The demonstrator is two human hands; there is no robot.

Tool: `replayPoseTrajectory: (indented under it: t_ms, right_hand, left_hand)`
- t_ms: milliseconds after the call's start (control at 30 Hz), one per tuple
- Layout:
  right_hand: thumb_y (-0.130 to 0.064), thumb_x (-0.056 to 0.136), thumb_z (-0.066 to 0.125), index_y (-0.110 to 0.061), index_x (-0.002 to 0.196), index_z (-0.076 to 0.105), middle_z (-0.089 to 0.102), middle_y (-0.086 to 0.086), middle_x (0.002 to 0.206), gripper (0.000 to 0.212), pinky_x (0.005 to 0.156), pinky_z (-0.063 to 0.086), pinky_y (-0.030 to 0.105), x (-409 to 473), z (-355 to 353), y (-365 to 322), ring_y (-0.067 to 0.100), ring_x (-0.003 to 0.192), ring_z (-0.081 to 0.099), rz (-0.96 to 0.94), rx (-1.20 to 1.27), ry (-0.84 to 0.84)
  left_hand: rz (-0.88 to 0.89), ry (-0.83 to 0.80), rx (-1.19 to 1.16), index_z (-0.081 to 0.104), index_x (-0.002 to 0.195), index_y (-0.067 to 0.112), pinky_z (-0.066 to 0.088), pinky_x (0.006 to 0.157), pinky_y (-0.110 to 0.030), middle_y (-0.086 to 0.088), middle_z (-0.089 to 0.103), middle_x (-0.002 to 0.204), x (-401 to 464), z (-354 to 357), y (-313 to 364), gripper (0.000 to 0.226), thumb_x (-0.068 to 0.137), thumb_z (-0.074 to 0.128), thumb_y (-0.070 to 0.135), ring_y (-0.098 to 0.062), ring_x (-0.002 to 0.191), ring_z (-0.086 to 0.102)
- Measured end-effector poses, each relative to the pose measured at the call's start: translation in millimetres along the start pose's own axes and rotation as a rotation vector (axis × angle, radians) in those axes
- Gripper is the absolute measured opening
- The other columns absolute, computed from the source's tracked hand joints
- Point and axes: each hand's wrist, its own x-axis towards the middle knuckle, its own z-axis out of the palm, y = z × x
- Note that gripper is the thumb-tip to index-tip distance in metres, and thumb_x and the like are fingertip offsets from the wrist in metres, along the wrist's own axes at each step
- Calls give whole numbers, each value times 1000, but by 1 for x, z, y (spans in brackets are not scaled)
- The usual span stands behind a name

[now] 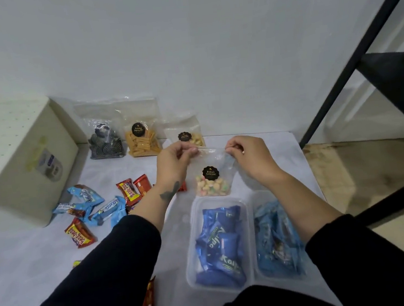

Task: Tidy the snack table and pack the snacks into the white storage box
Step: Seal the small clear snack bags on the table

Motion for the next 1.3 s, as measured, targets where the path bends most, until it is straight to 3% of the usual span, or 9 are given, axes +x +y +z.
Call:
replayPoseTrajectory:
  t_ms: [167, 267, 500, 600, 700, 767, 933, 1133, 1300]
  right_hand:
    - [-12, 85, 66, -14, 88, 71, 64, -7, 80, 5, 62, 38, -3, -2, -2, -4, -3, 70, 53, -46, 9, -39]
    - [-11, 83, 69, -12, 87, 73, 63, -7, 76, 5, 57, 37, -3, 1, 0, -6, -3, 66, 52, -41, 3, -52]
    - [-7, 79, 72, -6, 87, 75, 64, -2, 74, 8, 57, 39, -2, 10, -3, -6, -3, 61, 50, 7, 13, -28]
    - [-10, 79, 73, -9, 94, 74, 58, -5, 67, 15, 54, 38, 2, 13, -6, -9, 1, 59, 49, 27, -13, -77]
    - [-11, 80, 72, -7, 95, 75, 70, 4, 84, 15, 67, 42, 14, 15, -10, -13, 7, 71, 56, 2, -103, -128]
    - [-8, 82, 70, -5, 94, 75, 73, 7, 92, 13, 69, 42, 15, 15, -9, -15, 9, 78, 58, -17, -124, -134]
    - [-8, 81, 71, -7, 89, 75, 73, 7, 90, 9, 75, 48, 20, 15, -4, -14, 10, 76, 59, 10, -128, -96]
    - [-21, 76, 75, -16, 89, 74, 62, -6, 78, 13, 57, 39, 16, 15, -1, -18, 2, 61, 50, -23, -138, -161]
    - [-13, 78, 73, -11, 84, 76, 73, 7, 87, 7, 78, 50, 31, 19, 13, -22, 17, 81, 63, 2, -139, -78]
  left_hand:
    - [22, 78, 43, 65, 76, 21, 53, 86, -37, 3, 68, 76, -3, 4, -4, 20, 89, 60, 7, -7, 73, 61]
    - [55, 98, 52, 67, 78, 15, 53, 84, -37, 1, 67, 76, -2, 8, -6, 15, 88, 60, 6, -9, 73, 61]
    - [59, 34, 85, 67, 91, 11, 54, 86, -34, 0, 69, 81, -2, 9, -6, 6, 90, 60, 10, -3, 75, 63]
    - [43, 39, 87, 66, 85, 15, 55, 87, -39, -2, 70, 83, -1, 7, -5, 9, 90, 60, 11, -13, 81, 66]
    - [39, 61, 96, 63, 78, 22, 55, 88, -42, -4, 70, 83, 1, 4, -5, 18, 91, 58, 10, -21, 87, 67]
    - [44, 66, 111, 63, 78, 21, 54, 88, -41, -4, 70, 84, 3, 4, -5, 17, 91, 58, 10, -19, 85, 66]
    - [50, 62, 130, 63, 81, 17, 54, 87, -38, -5, 69, 83, 5, 6, -5, 13, 91, 57, 11, -16, 83, 65]
    - [59, 73, 126, 63, 80, 18, 53, 84, -37, -4, 69, 80, 5, 4, -7, 14, 91, 57, 10, -17, 80, 65]
    - [75, 69, 135, 62, 81, 19, 52, 83, -34, -6, 70, 82, 4, 6, -7, 14, 91, 58, 11, -22, 85, 68]
